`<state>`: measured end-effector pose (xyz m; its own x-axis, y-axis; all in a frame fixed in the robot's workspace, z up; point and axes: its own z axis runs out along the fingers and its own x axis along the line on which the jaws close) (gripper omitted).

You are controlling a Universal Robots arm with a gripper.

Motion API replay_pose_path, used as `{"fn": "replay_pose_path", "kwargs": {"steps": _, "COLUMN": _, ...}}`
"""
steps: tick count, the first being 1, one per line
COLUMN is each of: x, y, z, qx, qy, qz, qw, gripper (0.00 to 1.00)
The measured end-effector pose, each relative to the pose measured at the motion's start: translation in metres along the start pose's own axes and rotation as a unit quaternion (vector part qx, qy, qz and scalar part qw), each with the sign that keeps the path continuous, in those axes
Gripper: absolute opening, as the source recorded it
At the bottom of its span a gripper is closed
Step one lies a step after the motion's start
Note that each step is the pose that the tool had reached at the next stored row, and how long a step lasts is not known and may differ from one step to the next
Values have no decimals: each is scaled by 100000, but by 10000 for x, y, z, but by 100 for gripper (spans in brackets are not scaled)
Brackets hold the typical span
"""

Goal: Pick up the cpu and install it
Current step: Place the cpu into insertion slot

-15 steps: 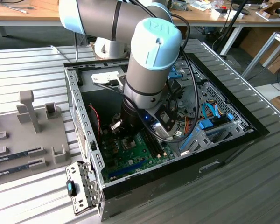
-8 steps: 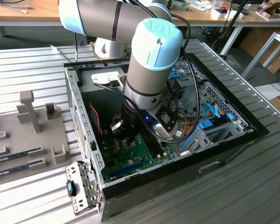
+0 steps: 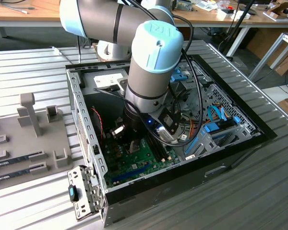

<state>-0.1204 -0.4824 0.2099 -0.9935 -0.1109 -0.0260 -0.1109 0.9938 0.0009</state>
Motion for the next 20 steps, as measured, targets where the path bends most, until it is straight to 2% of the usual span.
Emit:
{"fn": "replay_pose_path", "kwargs": {"steps": 4, "x": 0, "y": 0, "z": 0, "qx": -3, "qy": 2, "qz": 34, "qw": 100000, "gripper": 40}}
{"fn": "replay_pose_path", "kwargs": {"steps": 5, "x": 0, "y": 0, "z": 0, "qx": 2, "qy": 0, "qz": 42, "qw": 100000, "gripper": 45}}
{"fn": "replay_pose_path", "kwargs": {"steps": 12, "x": -2, "y": -1, "z": 46, "qx": 1, "qy": 1, "qz": 56, "qw": 100000, "gripper": 45}}
{"fn": "replay_pose_path", "kwargs": {"steps": 20, "x": -31, "y": -4, "z": 69, "qx": 1, "qy": 3, "qz": 57, "qw": 100000, "gripper": 45}}
